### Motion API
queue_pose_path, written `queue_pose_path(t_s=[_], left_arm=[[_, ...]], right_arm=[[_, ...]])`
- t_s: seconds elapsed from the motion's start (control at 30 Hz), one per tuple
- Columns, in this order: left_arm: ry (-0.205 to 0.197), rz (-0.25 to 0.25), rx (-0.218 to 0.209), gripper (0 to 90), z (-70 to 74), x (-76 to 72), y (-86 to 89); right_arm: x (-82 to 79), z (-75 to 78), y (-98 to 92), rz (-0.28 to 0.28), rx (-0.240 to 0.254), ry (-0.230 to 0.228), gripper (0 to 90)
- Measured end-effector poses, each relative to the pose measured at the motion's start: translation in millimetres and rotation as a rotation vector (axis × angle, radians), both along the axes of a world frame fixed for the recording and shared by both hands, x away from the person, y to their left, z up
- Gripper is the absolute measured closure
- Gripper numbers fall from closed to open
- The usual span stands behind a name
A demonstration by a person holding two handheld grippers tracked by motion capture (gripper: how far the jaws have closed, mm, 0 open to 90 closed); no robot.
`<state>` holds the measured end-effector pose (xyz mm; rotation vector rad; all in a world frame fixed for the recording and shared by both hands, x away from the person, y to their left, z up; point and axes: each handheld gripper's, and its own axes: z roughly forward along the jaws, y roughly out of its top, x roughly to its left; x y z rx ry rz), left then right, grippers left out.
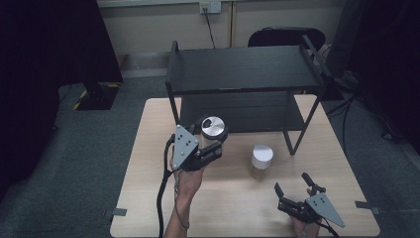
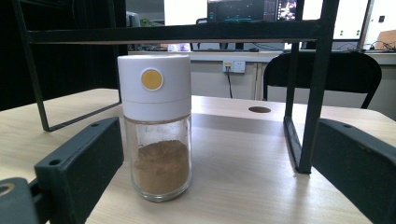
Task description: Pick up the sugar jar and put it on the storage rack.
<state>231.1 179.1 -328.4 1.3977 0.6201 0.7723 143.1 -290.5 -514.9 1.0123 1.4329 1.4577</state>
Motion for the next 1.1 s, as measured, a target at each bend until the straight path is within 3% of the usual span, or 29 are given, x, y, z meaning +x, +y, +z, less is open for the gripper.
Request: queue_pose_path(t_s=[0.23,0.37,0.57,0.87,1.1], left_arm=[[-0.005,-0.030,-0.009,35.4,18.4,6.0,0.9],[0.011,-0.060,-0.039,35.4,32.3,13.4,6.6],[0.000,-0.062,-0.031,35.4,53.0,17.4,8.7],[0.002,-0.065,-0.044,35.4,96.2,24.9,13.0],[0.015,-0.086,-0.070,35.4,123.5,39.7,12.4]], right_arm=[[0.1,-0.2,-0.2,0.001,0.001,-0.001,1.1],[0.1,-0.2,-0.3,0.002,0.001,-0.001,1.1],[0.0,-0.2,0.0,0.001,0.000,-0.001,1.1],[0.2,-0.1,-0.3,0.002,0.001,0.000,1.2],[0.3,0.3,-0.2,0.001,0.000,0.002,1.1]])
